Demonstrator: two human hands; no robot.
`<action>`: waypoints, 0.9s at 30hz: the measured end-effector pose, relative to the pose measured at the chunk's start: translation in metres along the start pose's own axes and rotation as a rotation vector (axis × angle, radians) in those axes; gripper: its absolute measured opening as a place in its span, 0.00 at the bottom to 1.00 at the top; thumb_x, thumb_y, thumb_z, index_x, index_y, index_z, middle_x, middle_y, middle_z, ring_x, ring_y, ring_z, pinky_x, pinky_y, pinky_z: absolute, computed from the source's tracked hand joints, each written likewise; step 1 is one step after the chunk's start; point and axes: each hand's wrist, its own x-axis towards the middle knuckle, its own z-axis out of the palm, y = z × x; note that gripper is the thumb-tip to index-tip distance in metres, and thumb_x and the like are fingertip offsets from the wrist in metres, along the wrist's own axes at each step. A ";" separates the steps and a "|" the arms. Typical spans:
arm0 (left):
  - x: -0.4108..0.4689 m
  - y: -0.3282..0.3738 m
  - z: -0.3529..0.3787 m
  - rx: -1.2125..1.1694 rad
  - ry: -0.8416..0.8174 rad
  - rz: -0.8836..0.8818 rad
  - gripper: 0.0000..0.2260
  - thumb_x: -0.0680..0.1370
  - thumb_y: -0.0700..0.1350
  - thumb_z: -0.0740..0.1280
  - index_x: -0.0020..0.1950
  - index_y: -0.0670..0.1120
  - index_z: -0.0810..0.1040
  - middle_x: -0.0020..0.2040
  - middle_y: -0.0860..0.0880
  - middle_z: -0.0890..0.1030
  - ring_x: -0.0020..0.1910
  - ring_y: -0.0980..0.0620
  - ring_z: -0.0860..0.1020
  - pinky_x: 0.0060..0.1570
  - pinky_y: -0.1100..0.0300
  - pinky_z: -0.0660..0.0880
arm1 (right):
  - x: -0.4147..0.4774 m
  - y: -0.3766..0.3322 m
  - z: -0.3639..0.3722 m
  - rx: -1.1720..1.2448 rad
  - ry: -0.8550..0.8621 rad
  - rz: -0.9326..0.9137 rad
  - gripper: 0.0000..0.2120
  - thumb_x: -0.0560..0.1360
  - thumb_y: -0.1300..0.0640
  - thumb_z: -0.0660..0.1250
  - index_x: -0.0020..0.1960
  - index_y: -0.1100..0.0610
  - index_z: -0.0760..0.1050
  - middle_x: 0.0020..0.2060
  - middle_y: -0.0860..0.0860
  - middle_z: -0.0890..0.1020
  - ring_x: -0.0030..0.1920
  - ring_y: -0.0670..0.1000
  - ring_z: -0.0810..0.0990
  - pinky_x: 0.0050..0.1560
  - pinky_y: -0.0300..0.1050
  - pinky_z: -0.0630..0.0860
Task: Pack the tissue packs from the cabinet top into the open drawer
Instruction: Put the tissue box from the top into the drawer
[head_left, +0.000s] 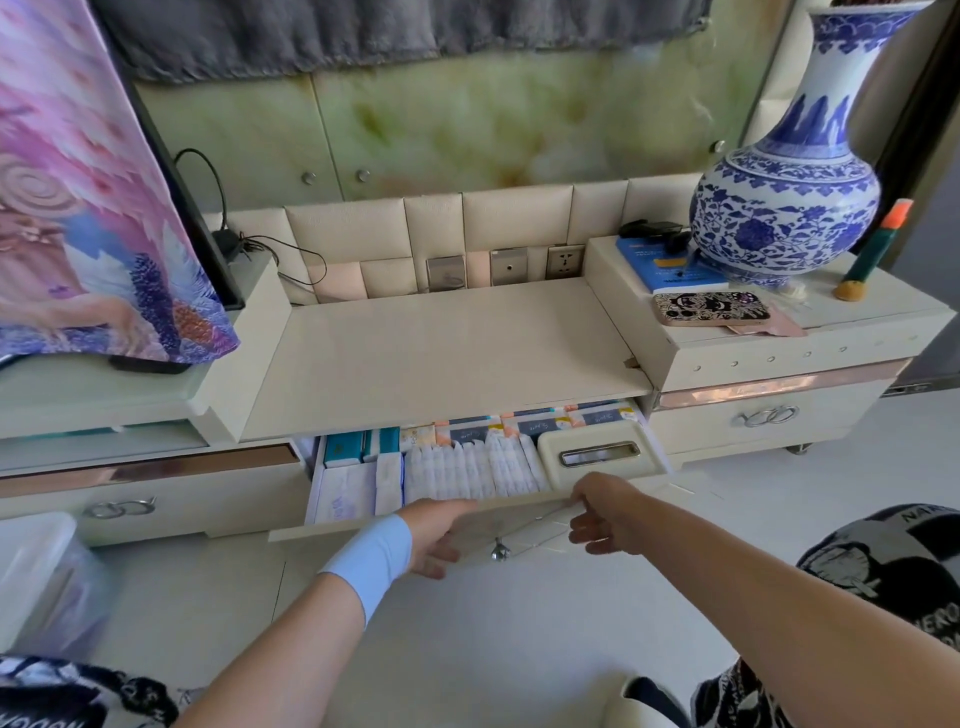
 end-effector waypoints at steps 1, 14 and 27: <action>0.004 0.001 -0.003 -0.002 0.033 0.013 0.23 0.78 0.57 0.66 0.67 0.44 0.72 0.63 0.46 0.76 0.53 0.48 0.80 0.51 0.51 0.80 | 0.002 -0.004 0.000 0.046 0.001 -0.009 0.03 0.74 0.60 0.62 0.43 0.60 0.71 0.41 0.59 0.79 0.38 0.59 0.82 0.41 0.48 0.78; 0.047 0.030 -0.052 -0.508 0.273 0.080 0.13 0.81 0.52 0.61 0.61 0.47 0.72 0.58 0.43 0.78 0.56 0.42 0.79 0.57 0.45 0.77 | 0.042 -0.062 0.013 0.435 0.009 -0.122 0.06 0.78 0.63 0.58 0.48 0.63 0.73 0.48 0.61 0.76 0.48 0.60 0.77 0.56 0.58 0.77; 0.076 0.045 -0.080 -0.587 0.255 0.233 0.17 0.81 0.48 0.61 0.69 0.47 0.69 0.65 0.46 0.73 0.66 0.46 0.73 0.55 0.51 0.70 | 0.069 -0.079 0.027 0.464 0.000 -0.166 0.14 0.81 0.63 0.54 0.61 0.58 0.74 0.59 0.53 0.78 0.59 0.57 0.80 0.54 0.57 0.76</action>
